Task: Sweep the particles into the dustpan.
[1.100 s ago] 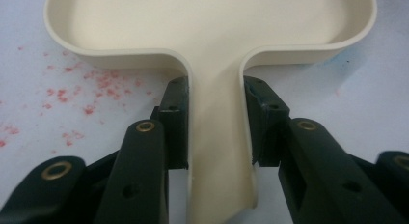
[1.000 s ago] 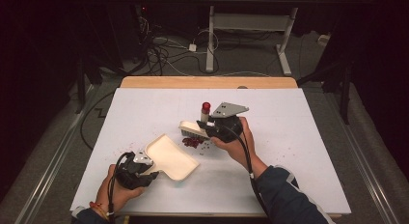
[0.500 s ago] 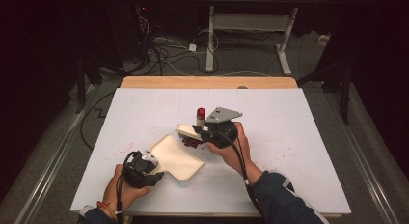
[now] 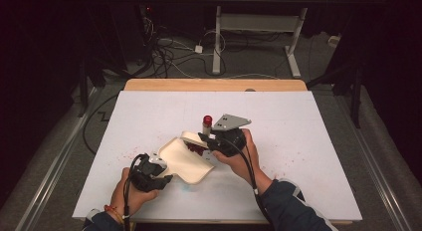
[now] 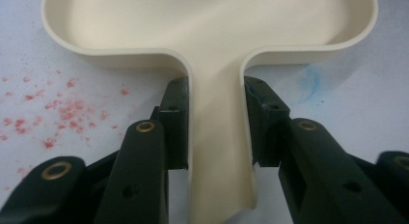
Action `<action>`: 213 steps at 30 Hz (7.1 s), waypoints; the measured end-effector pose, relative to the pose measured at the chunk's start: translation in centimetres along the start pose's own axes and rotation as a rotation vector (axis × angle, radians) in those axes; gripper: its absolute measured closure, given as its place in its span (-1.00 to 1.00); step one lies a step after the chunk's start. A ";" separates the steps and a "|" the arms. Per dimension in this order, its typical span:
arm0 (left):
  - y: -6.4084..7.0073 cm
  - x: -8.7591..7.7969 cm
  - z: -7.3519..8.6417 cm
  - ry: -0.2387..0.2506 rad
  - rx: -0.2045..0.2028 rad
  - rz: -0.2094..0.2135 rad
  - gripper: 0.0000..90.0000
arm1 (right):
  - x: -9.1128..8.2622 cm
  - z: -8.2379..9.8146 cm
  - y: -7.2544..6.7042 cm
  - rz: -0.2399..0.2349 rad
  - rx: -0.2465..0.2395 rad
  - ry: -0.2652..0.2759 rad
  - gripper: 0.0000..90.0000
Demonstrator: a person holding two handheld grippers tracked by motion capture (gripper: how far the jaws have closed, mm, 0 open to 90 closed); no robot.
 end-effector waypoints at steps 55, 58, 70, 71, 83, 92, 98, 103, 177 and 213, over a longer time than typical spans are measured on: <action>0.4 1.0 -0.6 0.001 0.010 -0.018 0.42 | -2.4 -1.8 -1.7 -0.010 0.082 0.177 0.56; 0.3 0.6 -0.4 0.002 0.023 -0.024 0.42 | -3.1 -2.2 -1.0 -0.006 0.079 0.191 0.56; -0.2 -0.8 0.7 0.009 0.073 0.006 0.42 | -6.9 -3.3 2.5 0.044 0.099 0.220 0.56; -0.1 -0.9 0.8 0.008 0.077 0.008 0.42 | -7.1 -3.2 2.9 0.064 0.088 0.221 0.56; 1.1 -0.8 1.5 -0.004 0.133 0.036 0.42 | -8.0 -0.2 6.6 0.235 0.049 0.132 0.56; 2.1 -0.5 1.8 -0.024 0.146 0.042 0.42 | -6.8 1.9 7.6 0.285 0.054 0.071 0.56; 3.0 -0.2 1.9 -0.039 0.127 0.034 0.42 | -5.8 2.1 5.4 0.284 0.023 0.043 0.56; 3.8 0.0 1.7 -0.041 0.112 0.026 0.42 | -5.8 2.2 3.1 0.254 -0.006 0.016 0.56; 2.3 0.7 0.6 -0.025 0.047 0.043 0.42 | -2.5 1.1 -0.1 0.120 -0.046 0.114 0.56; 1.8 1.0 0.1 0.009 -0.018 -0.012 0.42 | -1.2 0.0 -3.1 0.068 -0.090 0.148 0.56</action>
Point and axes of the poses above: each handheld gripper's, and its own axes: x roughly forward along the jaws, z roughly out of its underside, y roughly to its right, the point moved 6 cm from there along x, roughly forward along the jaws, and after that the axes turned 6 degrees about y, right-handed, at the moved point
